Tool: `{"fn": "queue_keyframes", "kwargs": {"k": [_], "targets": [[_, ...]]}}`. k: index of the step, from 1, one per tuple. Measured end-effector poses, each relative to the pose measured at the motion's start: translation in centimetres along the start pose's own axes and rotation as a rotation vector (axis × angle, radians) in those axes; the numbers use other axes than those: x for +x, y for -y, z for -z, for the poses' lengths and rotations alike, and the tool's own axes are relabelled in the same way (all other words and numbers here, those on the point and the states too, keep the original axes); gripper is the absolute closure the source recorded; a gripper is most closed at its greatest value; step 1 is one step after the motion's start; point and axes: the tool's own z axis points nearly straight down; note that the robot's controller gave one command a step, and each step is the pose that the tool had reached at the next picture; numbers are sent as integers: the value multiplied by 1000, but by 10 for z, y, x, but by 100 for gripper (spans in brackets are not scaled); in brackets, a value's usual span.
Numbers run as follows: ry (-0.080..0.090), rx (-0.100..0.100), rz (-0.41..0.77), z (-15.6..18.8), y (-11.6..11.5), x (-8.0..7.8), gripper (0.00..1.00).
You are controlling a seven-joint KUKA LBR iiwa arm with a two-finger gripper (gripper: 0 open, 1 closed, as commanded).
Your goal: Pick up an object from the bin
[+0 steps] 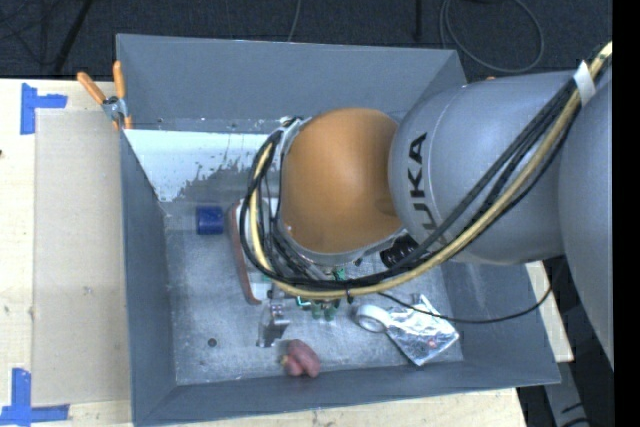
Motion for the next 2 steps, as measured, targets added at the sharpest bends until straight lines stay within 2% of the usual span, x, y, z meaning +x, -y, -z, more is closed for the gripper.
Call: {"fn": "queue_keyframes", "kwargs": {"k": [1, 2], "targets": [[1, -9, 54, -110, 46, -97, 0], [7, 0, 31, -83, 101, -73, 0]]}}
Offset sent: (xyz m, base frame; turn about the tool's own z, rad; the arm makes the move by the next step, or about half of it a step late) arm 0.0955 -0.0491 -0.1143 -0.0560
